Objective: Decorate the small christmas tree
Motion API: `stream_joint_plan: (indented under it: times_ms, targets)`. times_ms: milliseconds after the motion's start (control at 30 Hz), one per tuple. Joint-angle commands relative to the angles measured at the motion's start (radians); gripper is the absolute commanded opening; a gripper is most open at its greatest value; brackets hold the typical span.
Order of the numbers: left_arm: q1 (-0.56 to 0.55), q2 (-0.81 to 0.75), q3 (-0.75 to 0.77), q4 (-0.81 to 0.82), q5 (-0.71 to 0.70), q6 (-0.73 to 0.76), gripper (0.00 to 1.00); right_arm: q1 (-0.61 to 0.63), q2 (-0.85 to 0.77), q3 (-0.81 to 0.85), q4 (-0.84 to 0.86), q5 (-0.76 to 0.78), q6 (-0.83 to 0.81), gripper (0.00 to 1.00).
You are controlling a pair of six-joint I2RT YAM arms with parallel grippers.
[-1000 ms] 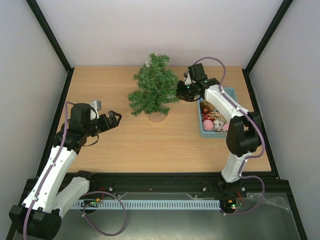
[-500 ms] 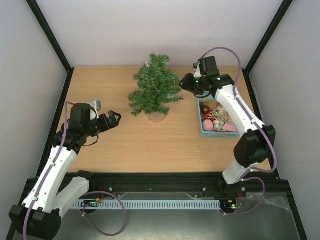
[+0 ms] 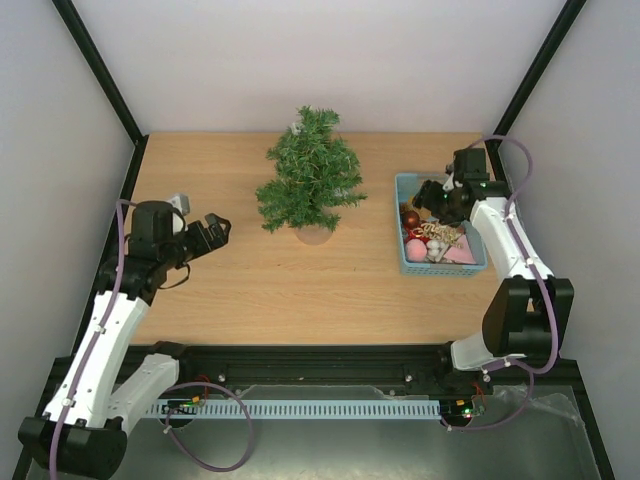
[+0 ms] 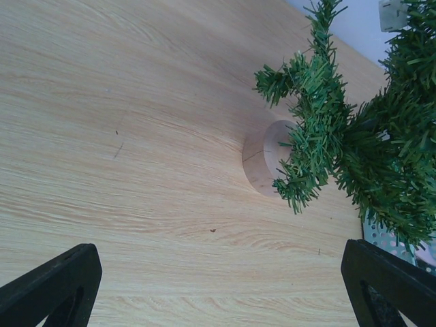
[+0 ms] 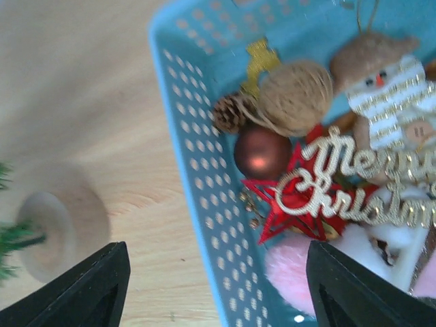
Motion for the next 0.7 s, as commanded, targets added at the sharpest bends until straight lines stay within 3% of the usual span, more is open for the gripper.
stream_joint_plan:
  times_ms: [0,167,300,467,667]
  targets:
    - [0.007,0.024,0.012,-0.005,0.011,0.008,0.99,-0.002,-0.021,-0.081,-0.011,0.058,-0.026,0.73]
    - [0.009,0.056,-0.005,0.023,0.037,0.007,0.99,-0.002,-0.039,-0.116,-0.029,0.168,-0.028,0.72]
    - [0.009,0.063,-0.023,0.047,0.066,0.004,0.99,-0.002,-0.019,-0.133,-0.046,0.215,-0.031,0.59]
    - [0.009,0.056,-0.035,0.050,0.090,0.011,0.99,-0.002,0.030,-0.126,-0.074,0.277,-0.036,0.54]
    - [0.010,0.044,-0.043,0.026,0.088,0.034,0.99,0.005,0.102,-0.137,-0.102,0.242,-0.014,0.50]
